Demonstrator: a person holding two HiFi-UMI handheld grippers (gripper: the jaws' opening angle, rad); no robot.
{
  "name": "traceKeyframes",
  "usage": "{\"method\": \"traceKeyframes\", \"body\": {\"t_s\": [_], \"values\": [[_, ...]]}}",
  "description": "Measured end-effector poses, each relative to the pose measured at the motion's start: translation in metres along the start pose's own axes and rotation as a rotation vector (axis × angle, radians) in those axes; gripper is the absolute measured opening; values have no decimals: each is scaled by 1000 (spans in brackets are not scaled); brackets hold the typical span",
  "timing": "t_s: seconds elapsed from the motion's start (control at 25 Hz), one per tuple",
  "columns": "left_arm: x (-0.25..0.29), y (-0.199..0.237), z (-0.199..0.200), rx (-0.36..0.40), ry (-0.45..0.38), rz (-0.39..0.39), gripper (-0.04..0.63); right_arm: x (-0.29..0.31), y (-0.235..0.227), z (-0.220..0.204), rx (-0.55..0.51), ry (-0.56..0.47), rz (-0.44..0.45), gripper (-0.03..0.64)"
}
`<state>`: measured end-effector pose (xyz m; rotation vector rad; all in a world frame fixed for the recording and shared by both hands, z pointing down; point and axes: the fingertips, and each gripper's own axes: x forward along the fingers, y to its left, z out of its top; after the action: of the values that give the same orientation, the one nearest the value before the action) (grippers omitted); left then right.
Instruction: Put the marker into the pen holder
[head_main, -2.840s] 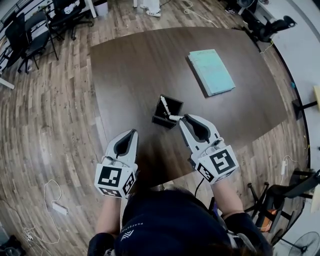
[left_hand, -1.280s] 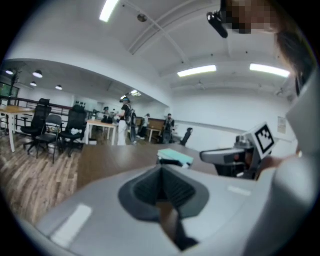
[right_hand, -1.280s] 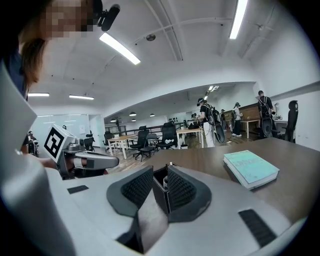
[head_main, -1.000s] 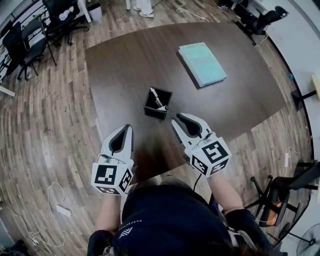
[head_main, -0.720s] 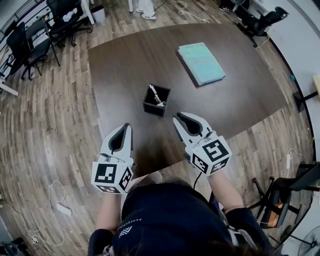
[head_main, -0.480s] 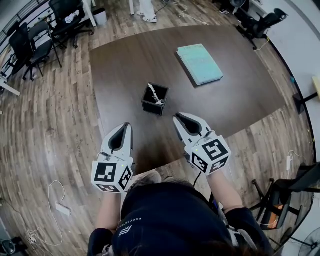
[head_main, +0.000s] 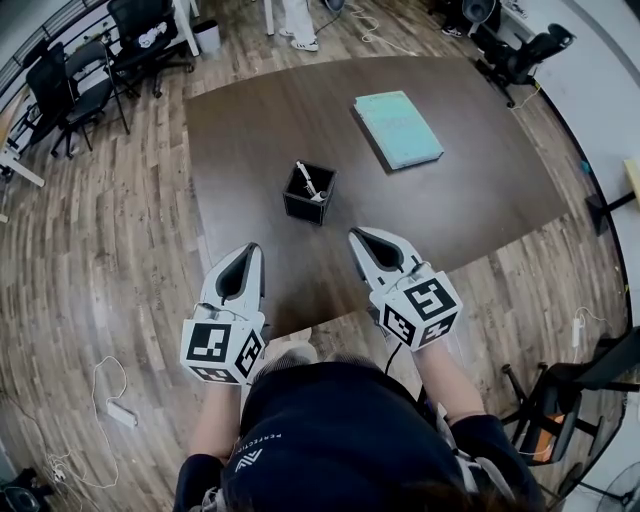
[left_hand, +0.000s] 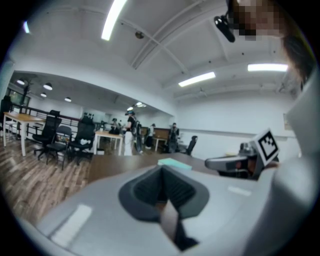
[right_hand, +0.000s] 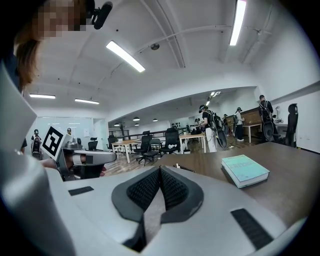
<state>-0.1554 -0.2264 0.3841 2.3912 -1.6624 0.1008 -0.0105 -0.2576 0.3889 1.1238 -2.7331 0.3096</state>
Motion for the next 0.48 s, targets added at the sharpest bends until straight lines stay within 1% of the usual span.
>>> {"method": "traceKeyframes", "body": {"t_s": [0.28, 0.48], "values": [[-14, 3, -1, 1, -1, 16, 6, -3, 12, -2, -6, 8, 13, -2], [-21, 5, -5, -2, 6, 22, 6, -4, 17, -6, 21, 13, 15, -2]]}}
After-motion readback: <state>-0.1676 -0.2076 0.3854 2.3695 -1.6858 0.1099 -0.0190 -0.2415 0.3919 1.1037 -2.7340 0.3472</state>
